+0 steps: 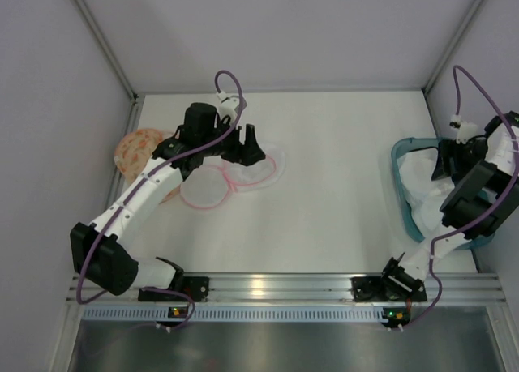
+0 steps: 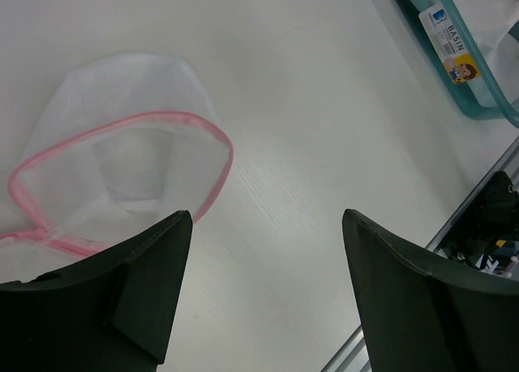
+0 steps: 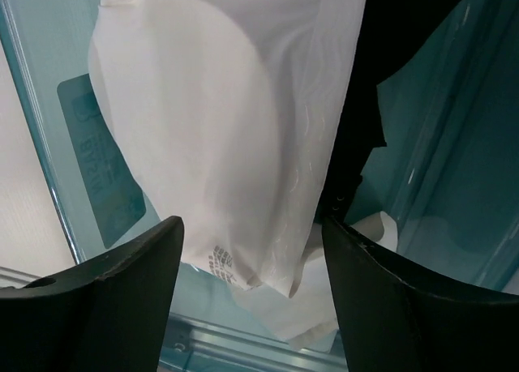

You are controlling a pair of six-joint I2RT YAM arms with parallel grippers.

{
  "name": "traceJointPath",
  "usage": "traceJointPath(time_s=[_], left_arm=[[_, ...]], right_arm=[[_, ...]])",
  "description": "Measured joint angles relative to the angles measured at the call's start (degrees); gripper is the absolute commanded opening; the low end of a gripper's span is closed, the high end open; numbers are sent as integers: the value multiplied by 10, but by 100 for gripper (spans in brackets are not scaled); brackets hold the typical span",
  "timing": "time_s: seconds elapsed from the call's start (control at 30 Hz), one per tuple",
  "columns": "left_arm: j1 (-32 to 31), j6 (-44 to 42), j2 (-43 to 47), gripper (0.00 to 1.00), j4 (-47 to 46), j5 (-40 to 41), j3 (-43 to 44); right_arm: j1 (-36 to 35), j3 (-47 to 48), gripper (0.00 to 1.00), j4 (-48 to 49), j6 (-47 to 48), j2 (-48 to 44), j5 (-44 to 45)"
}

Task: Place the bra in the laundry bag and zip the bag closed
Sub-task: Pick up the bra from the bin.

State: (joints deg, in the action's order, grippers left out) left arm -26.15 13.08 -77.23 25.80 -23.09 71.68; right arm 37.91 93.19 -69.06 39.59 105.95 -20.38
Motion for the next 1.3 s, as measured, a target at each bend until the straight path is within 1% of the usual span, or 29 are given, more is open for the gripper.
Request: traceJointPath(time_s=[0.03,0.1,0.13,0.2,0.23,0.27,0.3,0.33,0.47,0.53,0.7,0.83,1.0,1.1,1.17,1.3], left_arm=[[1,-4,0,80,4,2,0],[3,-14,0,80,16,7,0],[4,-17,0,80,19,11,0],[4,-27,0,80,28,20,0],[4,-30,0,80,30,23,0],[4,-33,0,80,31,26,0],[4,-35,0,80,33,29,1],[4,-38,0,80,34,32,1],[4,-42,0,80,37,40,2],[4,-43,0,80,39,46,2],[4,-43,2,83,45,61,3],[7,-45,5,86,48,69,11],[30,-43,7,88,49,65,30],[47,-42,7,90,48,60,38],[54,-42,8,91,48,60,41],[55,-42,11,98,49,57,42]], right_arm=[[0,-2,67,0,3,5,-4],[0,-2,57,-4,9,16,-11],[0,-2,45,-7,13,19,-16],[0,-3,34,-13,21,19,-24],[0,-3,26,-17,26,19,-30],[0,-3,11,-21,29,19,-34],[0,-3,4,-24,34,19,-37],[0,-3,0,-28,38,18,-41],[0,-3,0,-48,53,-3,-48],[0,-3,0,-55,68,-29,-53],[2,9,0,-67,116,-115,-77],[2,45,0,-75,156,-183,-115],[-7,65,0,-75,191,-259,-163],[-33,62,0,-77,215,-308,-189],[-66,58,0,-79,225,-337,-208],[-155,58,0,-84,224,-370,-245]])
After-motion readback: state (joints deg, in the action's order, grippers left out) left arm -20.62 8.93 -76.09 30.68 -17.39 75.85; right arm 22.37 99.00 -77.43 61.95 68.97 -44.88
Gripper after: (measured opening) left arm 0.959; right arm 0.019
